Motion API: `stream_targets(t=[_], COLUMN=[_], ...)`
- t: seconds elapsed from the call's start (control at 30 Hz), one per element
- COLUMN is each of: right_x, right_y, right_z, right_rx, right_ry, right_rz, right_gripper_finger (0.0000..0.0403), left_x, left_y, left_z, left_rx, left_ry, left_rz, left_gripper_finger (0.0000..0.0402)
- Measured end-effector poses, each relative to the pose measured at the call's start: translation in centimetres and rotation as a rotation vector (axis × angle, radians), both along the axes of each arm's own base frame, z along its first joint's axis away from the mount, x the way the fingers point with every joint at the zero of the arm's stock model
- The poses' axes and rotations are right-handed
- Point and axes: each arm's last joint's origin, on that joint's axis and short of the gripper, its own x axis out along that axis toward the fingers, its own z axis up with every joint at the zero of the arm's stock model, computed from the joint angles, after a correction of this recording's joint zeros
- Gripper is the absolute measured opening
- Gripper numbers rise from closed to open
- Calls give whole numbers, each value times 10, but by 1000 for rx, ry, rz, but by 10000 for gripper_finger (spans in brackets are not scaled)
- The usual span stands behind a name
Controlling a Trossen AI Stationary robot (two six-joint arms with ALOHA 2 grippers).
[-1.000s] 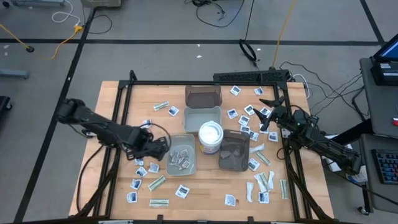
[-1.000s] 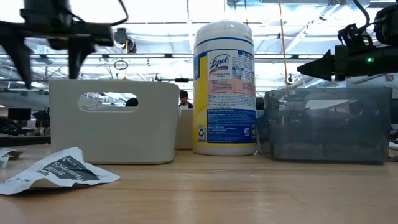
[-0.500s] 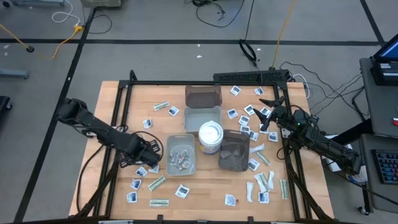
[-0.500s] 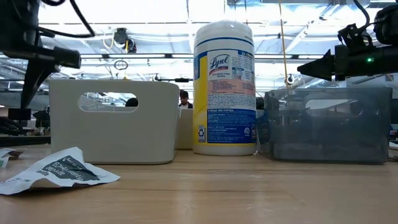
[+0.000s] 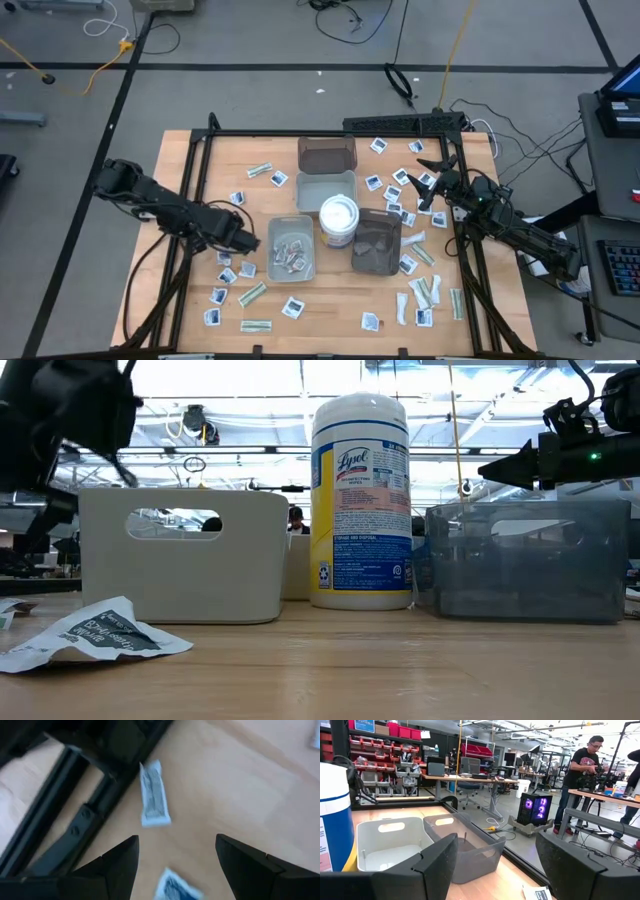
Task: Pick & Place First Aid Supplies
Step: Put the ointment pack into the bottom gray bin
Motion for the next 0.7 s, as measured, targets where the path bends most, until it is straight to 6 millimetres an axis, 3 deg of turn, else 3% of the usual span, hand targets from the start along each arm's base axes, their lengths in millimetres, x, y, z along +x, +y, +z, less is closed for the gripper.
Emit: stream_targets(t=[0.43, 0.7], right_x=[0, 0], right_y=[0, 0], right_z=[0, 0], right_rx=[0, 0], right_ry=[0, 0], right_rz=[0, 0], right_gripper_finger=[263, 263], left_x=[-17, -20], left_y=[7, 8], left_z=[-34, -38], left_rx=[2, 4], left_ry=[-8, -8], left_rz=[20, 29], left_gripper_finger=[269, 269])
